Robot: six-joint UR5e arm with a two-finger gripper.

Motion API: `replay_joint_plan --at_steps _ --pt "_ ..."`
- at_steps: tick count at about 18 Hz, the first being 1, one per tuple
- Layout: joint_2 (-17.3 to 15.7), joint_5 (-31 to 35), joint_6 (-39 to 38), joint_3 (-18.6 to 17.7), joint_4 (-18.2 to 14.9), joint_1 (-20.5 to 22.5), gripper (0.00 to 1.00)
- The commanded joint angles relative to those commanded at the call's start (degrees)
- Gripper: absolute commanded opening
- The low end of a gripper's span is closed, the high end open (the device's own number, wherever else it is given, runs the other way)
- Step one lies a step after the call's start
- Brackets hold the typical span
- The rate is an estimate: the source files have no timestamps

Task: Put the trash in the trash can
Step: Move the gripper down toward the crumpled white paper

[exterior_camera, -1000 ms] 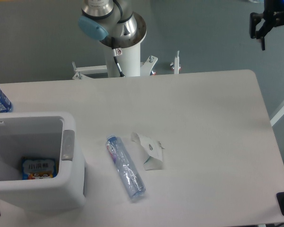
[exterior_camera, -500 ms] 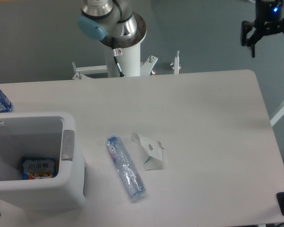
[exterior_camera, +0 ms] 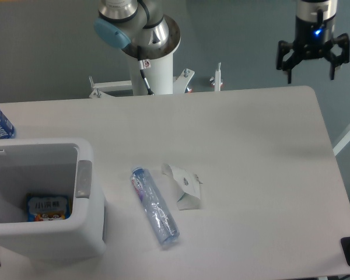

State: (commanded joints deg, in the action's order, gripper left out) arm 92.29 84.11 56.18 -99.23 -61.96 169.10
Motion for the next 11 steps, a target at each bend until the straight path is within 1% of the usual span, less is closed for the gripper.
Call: replay_joint_plan --at_steps 3,6,11 --pt "0.09 0.00 -2.12 -1.05 -0.18 -1.67 1.00" --pt "1.05 0.00 -7.82 -1.67 -0.26 -4.74 1.00" --pt "3.95 -0.09 -16.17 -1.50 -0.26 -10.62 1.00"
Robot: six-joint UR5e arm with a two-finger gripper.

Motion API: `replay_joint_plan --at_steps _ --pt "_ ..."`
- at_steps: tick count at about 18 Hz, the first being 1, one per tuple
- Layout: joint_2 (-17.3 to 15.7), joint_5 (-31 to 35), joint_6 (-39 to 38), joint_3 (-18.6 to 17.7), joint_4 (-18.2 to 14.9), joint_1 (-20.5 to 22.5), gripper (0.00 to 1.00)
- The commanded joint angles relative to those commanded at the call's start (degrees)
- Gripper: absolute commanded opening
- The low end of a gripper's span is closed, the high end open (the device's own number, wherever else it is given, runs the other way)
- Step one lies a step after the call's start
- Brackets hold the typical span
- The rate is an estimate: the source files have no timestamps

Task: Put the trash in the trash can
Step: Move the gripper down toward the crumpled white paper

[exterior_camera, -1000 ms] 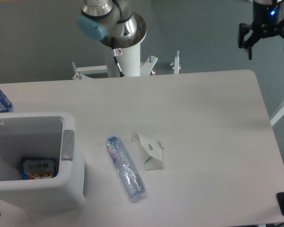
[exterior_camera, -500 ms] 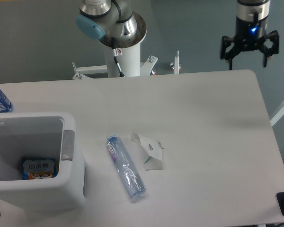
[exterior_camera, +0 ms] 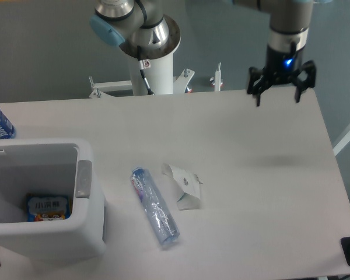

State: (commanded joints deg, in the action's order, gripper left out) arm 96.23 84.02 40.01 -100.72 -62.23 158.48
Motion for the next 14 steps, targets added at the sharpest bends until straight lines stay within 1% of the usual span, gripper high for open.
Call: replay_joint_plan --at_steps 1,2,5,8,10,14 --pt "0.61 0.00 -2.19 0.09 0.09 -1.23 1.00" --pt "2.19 -0.09 -7.44 0.70 0.09 -3.68 1.00" --pt "4.31 0.09 -12.92 0.88 0.26 -6.69 1.00" --pt "5.80 -0.18 -16.09 1.41 1.31 -9.85 1.00" --pt "7.21 -0.26 -18.46 1.76 1.32 -11.17 1.00" --pt "8.88 -0.35 -19.26 2.20 1.41 -13.90 1.00"
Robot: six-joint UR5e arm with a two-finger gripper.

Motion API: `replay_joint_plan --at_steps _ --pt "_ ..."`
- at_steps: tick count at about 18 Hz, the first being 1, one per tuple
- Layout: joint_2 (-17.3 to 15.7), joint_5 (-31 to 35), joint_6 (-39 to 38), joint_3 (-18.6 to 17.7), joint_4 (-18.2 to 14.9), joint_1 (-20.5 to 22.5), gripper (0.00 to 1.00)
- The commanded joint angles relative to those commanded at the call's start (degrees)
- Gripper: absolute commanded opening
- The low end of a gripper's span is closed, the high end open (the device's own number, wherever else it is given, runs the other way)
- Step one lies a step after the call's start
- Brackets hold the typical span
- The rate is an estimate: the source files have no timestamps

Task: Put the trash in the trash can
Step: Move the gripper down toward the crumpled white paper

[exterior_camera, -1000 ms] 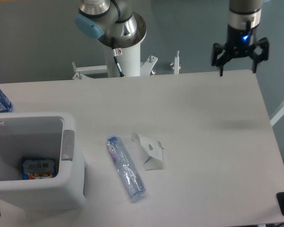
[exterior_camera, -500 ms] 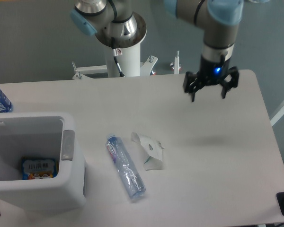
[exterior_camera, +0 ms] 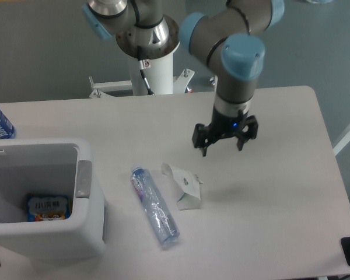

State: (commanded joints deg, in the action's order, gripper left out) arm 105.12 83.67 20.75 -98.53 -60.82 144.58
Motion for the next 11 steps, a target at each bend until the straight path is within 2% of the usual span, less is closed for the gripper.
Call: replay_joint_plan --at_steps 2,5,11 --pt "0.79 -0.87 -1.75 0.09 1.13 -0.70 1.00" --pt "3.07 -1.76 -4.74 0.09 5.26 -2.63 1.00" --pt "6.77 -1.58 -8.61 -0.09 9.14 -4.84 1.00"
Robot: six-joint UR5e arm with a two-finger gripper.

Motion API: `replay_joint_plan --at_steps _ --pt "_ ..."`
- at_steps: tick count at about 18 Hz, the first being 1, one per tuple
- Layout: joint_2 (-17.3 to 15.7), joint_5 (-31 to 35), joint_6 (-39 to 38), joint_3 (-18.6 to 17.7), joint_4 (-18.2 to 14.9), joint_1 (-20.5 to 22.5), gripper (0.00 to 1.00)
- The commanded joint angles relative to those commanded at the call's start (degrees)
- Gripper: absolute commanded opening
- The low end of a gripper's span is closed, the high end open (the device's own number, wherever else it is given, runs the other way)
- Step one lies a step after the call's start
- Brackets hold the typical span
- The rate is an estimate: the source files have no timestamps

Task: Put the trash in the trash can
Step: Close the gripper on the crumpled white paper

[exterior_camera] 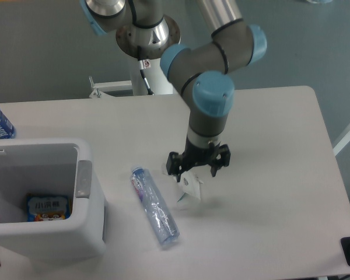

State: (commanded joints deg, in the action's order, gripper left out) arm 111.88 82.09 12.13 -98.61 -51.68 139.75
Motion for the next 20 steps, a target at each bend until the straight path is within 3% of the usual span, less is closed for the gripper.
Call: replay_joint_plan --at_steps 13,17,20 --pt "2.37 2.19 -2.73 -0.70 0.71 -2.02 0.99" --pt "2.46 3.51 -3.34 -0.79 1.06 -2.02 0.61" --pt "2.64 7.10 -3.52 -1.05 0.97 -2.11 0.45"
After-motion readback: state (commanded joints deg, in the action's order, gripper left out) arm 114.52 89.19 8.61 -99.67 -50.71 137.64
